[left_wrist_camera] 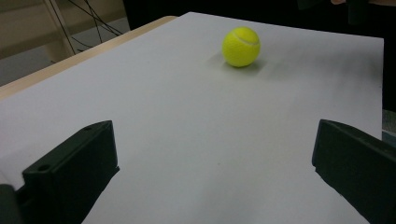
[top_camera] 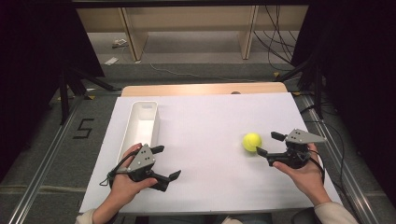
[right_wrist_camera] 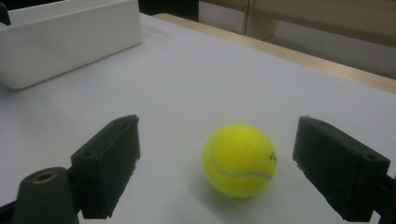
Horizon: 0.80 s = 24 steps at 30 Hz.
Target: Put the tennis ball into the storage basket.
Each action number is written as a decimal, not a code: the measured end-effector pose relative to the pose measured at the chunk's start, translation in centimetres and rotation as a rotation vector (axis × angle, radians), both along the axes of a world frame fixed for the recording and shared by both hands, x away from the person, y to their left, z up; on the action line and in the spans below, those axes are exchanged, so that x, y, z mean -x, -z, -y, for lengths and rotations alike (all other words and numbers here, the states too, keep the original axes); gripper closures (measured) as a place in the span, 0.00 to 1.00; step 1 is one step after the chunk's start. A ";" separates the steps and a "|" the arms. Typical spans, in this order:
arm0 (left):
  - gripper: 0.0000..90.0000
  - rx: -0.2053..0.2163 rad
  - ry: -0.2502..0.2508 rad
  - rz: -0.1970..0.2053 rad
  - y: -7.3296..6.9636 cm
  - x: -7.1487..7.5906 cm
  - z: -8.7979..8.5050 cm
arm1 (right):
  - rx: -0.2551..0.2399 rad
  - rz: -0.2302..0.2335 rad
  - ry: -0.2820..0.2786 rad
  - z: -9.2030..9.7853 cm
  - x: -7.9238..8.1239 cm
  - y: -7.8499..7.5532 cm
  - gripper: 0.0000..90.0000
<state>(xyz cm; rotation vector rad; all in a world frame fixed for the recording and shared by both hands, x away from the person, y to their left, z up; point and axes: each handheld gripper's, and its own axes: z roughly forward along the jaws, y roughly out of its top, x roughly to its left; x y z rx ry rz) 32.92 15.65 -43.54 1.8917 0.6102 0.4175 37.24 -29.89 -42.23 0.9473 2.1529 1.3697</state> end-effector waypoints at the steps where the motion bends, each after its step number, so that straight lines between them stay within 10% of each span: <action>1: 0.00 -0.001 0.000 0.001 0.0 0.0 0.0 | 0.003 -0.001 0.004 0.0 -0.1 0.0 0.17; 24: 0.00 -0.006 0.018 0.027 0.1 -0.4 0.3 | 0.025 -0.026 0.023 0.2 -1.4 0.7 0.17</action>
